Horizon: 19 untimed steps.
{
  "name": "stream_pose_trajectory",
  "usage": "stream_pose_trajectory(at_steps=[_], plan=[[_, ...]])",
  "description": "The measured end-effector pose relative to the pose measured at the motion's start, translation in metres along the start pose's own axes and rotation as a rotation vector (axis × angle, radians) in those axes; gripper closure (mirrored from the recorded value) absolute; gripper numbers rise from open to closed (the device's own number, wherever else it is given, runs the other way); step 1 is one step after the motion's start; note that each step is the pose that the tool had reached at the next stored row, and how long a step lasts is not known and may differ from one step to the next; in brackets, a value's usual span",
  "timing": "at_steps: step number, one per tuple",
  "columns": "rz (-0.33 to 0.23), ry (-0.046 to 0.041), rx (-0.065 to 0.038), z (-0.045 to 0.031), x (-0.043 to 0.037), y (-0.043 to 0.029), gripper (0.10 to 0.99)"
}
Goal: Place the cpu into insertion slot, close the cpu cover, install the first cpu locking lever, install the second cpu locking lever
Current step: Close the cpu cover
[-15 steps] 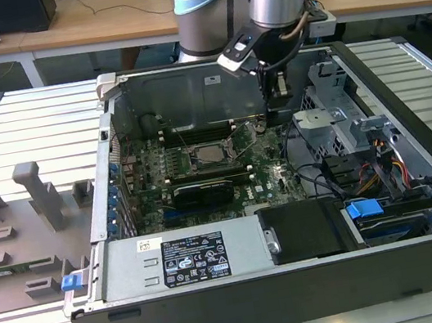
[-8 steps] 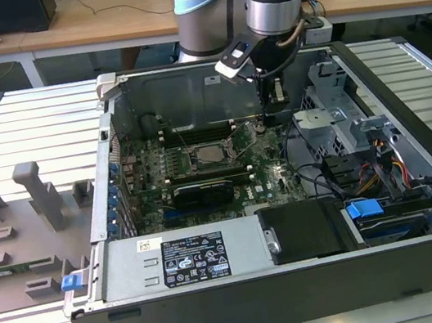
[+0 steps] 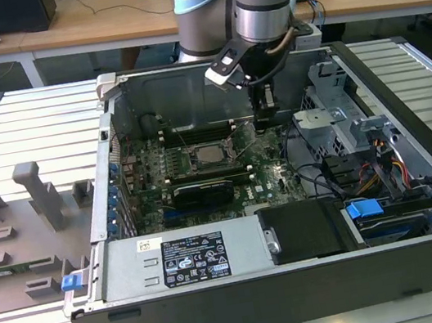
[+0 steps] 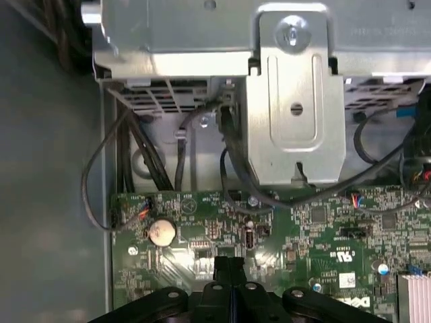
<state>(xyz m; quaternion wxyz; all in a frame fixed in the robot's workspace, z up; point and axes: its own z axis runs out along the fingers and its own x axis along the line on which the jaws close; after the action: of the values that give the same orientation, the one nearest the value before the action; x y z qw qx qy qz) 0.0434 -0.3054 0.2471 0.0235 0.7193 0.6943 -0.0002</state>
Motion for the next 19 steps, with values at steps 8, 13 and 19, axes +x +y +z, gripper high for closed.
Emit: stream_pose_trajectory(at_steps=[8,13,19], plan=[[0.0,0.0016,-0.002,-0.0006,-0.0006,-0.0177,0.98],[0.0,0.0017,-0.002,-0.0009,-0.001,-0.0272,0.98],[0.0,0.0017,-0.002,-0.0013,-0.0015,-0.0421,0.98]])
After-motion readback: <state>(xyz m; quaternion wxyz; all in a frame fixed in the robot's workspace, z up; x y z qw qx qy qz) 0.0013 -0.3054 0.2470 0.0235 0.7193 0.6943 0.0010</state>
